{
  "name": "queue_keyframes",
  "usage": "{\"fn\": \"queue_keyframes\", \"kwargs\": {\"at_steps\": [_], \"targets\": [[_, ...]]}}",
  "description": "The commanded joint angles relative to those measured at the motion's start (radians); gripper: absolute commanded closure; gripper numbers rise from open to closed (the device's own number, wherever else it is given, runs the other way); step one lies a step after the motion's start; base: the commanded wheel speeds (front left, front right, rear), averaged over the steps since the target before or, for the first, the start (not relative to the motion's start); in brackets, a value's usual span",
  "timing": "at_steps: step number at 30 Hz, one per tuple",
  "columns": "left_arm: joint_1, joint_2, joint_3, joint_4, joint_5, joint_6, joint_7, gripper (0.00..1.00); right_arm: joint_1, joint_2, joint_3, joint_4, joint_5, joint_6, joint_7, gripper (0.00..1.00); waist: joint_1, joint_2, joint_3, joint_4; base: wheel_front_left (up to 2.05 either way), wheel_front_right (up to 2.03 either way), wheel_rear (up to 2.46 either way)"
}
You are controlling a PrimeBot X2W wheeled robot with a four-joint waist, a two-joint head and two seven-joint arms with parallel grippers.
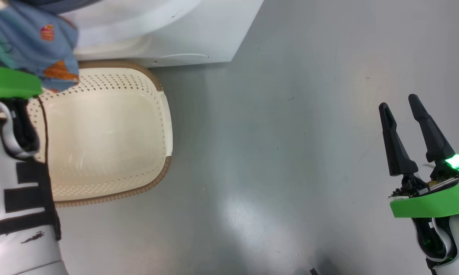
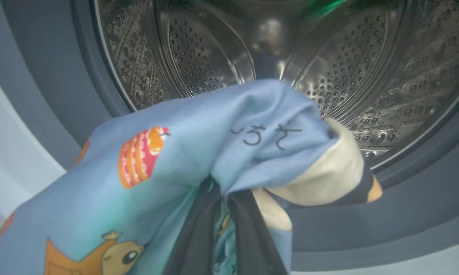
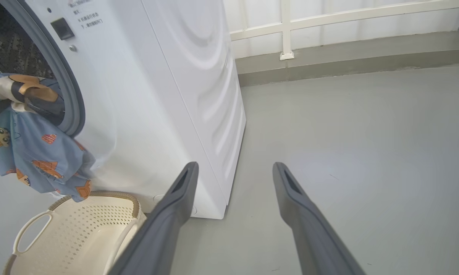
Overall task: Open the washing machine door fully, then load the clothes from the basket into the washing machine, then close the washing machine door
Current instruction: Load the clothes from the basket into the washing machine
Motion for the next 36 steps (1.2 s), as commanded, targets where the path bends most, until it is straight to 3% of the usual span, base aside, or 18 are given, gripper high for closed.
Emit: {"fn": "queue_keyframes", "kwargs": {"at_steps": [1,11,22,32,36], "targets": [[0.012,0.032,0.007,-0.031,0.015,-0.006,-0.005,1.00,0.026,-0.007,0.023,-0.018,-0.005,0.003,-0.005,0.00,0.0001,0.0000,-0.003,-0.001,0.00,0.00,0.00],[-0.159,0.079,-0.062,0.059,0.093,-0.018,-0.005,1.00,0.024,0.025,0.038,-0.009,0.003,0.003,-0.005,0.00,0.0001,0.0000,-0.007,-0.037,0.00,0.00,0.00],[-0.418,0.186,-0.090,0.351,0.128,-0.012,-0.005,1.00,0.009,0.051,0.066,0.003,0.011,0.003,-0.005,0.00,0.0001,0.0000,0.008,-0.100,0.00,0.00,0.00],[-0.522,0.222,-0.142,0.144,0.166,0.029,-0.005,1.00,-0.011,0.059,0.071,0.003,0.014,0.003,-0.005,0.00,0.0001,0.0000,0.040,-0.123,0.00,0.00,0.00],[-0.486,0.226,-0.154,0.182,0.162,0.035,-0.005,1.00,-0.015,0.062,0.074,0.007,0.015,0.003,-0.005,0.00,0.0001,0.0000,0.042,-0.123,0.00,0.00,0.00]]}}
